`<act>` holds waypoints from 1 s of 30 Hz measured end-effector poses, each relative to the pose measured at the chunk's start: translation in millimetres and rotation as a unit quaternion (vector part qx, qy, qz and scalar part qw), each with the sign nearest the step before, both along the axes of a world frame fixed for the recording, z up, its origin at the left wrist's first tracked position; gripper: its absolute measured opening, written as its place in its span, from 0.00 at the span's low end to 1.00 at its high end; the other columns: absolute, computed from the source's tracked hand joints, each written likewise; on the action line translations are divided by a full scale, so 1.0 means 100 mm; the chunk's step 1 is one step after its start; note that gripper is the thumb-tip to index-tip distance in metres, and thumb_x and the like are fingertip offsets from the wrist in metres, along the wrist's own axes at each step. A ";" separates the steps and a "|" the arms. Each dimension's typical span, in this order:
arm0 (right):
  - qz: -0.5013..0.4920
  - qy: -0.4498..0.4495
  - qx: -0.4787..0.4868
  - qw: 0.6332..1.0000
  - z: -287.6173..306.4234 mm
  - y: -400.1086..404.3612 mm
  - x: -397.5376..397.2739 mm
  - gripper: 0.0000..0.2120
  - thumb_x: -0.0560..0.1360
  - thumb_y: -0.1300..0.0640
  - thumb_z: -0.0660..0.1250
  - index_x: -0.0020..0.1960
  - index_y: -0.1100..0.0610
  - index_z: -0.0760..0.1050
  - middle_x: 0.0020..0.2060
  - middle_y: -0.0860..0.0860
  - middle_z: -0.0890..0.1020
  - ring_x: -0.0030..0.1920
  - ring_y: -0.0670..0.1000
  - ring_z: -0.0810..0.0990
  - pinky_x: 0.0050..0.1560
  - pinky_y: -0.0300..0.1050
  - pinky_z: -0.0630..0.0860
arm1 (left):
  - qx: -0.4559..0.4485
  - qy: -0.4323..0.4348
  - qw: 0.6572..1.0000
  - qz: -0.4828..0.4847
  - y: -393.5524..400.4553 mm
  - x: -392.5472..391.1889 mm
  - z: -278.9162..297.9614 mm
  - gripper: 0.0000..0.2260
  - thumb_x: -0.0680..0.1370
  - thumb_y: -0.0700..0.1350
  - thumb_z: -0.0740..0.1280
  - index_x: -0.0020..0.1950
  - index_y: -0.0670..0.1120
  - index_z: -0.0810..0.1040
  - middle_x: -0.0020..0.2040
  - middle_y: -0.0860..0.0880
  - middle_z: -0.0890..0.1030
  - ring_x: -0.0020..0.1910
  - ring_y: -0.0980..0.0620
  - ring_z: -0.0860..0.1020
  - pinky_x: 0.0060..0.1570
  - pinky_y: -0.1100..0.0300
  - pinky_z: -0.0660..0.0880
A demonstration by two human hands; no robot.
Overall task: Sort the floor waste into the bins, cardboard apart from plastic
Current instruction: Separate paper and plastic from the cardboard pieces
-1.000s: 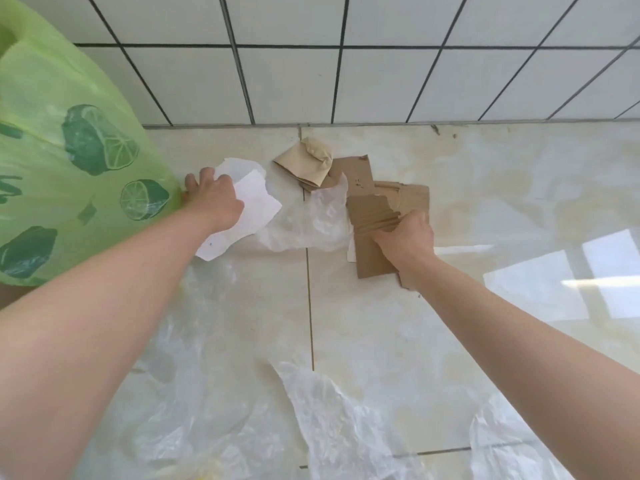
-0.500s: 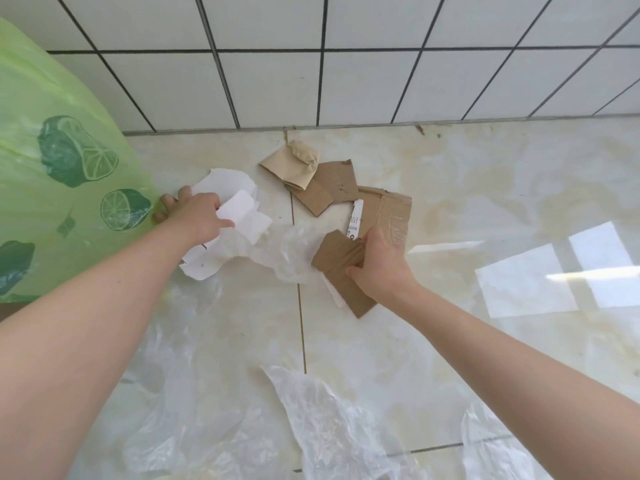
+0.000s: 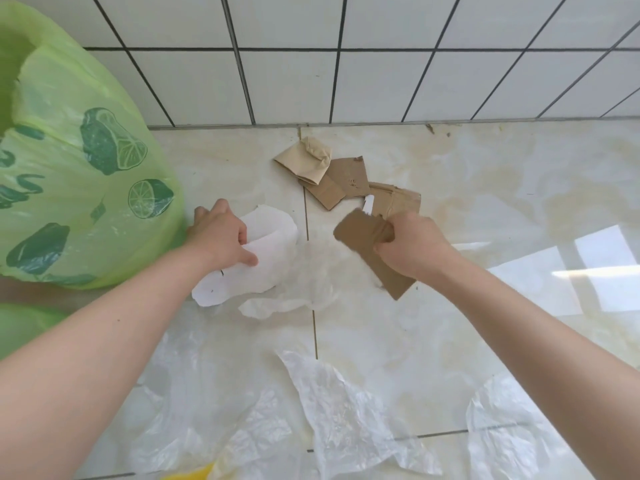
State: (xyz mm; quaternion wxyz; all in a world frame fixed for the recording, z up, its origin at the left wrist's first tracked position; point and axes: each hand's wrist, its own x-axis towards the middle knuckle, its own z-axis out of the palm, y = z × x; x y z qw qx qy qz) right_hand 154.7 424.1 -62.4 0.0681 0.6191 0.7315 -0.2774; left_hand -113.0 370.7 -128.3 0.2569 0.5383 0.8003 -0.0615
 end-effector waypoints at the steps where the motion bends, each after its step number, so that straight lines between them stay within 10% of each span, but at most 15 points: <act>1: 0.004 0.002 0.057 0.998 0.03 -0.01 -0.06 0.03 0.72 0.59 0.61 0.44 0.58 0.72 0.34 0.51 0.72 0.42 0.59 0.74 0.39 0.46 0.69 | 0.001 -0.006 1.000 0.001 -0.02 0.01 -0.01 0.14 0.64 0.55 0.77 0.35 0.51 0.74 0.53 0.49 0.69 0.53 0.44 0.64 0.55 0.53 0.69; 5: 0.165 -0.016 0.218 0.962 -0.02 -0.29 -0.39 0.11 0.73 0.63 0.61 0.55 0.56 0.71 0.49 0.54 0.74 0.48 0.59 0.75 0.42 0.50 0.64 | 0.011 -0.044 0.997 0.055 -0.12 0.05 -0.05 0.14 0.65 0.51 0.78 0.38 0.48 0.75 0.55 0.47 0.67 0.53 0.42 0.69 0.53 0.55 0.70; 12: 0.357 -0.034 0.122 0.926 -0.36 -0.75 -0.37 0.11 0.75 0.64 0.61 0.55 0.55 0.72 0.50 0.52 0.71 0.48 0.57 0.73 0.41 0.49 0.63 | 0.079 -0.130 0.978 0.142 -0.27 0.01 -0.04 0.12 0.67 0.42 0.77 0.44 0.45 0.75 0.51 0.47 0.69 0.41 0.47 0.73 0.37 0.59 0.71; 17: 0.244 0.050 0.025 0.968 -0.12 -0.49 -0.13 0.02 0.74 0.58 0.62 0.44 0.55 0.71 0.44 0.52 0.71 0.45 0.57 0.74 0.44 0.50 0.73 | 0.146 -0.218 0.933 0.245 -0.21 -0.01 0.06 0.10 0.70 0.39 0.74 0.41 0.45 0.73 0.36 0.51 0.73 0.34 0.49 0.72 0.30 0.61 0.66; 23: -0.053 0.117 0.022 0.991 -0.09 0.00 0.26 0.08 0.74 0.58 0.62 0.48 0.62 0.74 0.45 0.58 0.79 0.47 0.60 0.77 0.42 0.48 0.71 | 0.170 -0.477 0.750 0.427 -0.01 0.13 0.16 0.19 0.70 0.38 0.74 0.56 0.40 0.71 0.53 0.43 0.79 0.46 0.44 0.80 0.40 0.50 0.79; 25: -0.056 0.084 0.054 0.993 -0.23 0.12 0.36 0.08 0.76 0.58 0.60 0.51 0.62 0.70 0.47 0.57 0.75 0.49 0.59 0.74 0.43 0.47 0.67 | 0.167 -0.485 0.746 0.425 0.07 0.22 0.18 0.30 0.68 0.39 0.75 0.67 0.40 0.67 0.58 0.44 0.78 0.50 0.44 0.81 0.46 0.46 0.80; 30: -0.195 0.161 -0.009 0.967 -0.44 0.39 0.41 0.11 0.77 0.55 0.61 0.56 0.60 0.72 0.50 0.55 0.78 0.50 0.57 0.76 0.48 0.49 0.75 | 0.192 -0.444 0.798 0.359 0.40 0.60 0.19 0.04 0.74 0.39 0.68 0.46 0.47 0.78 0.49 0.47 0.83 0.47 0.46 0.82 0.49 0.51 0.79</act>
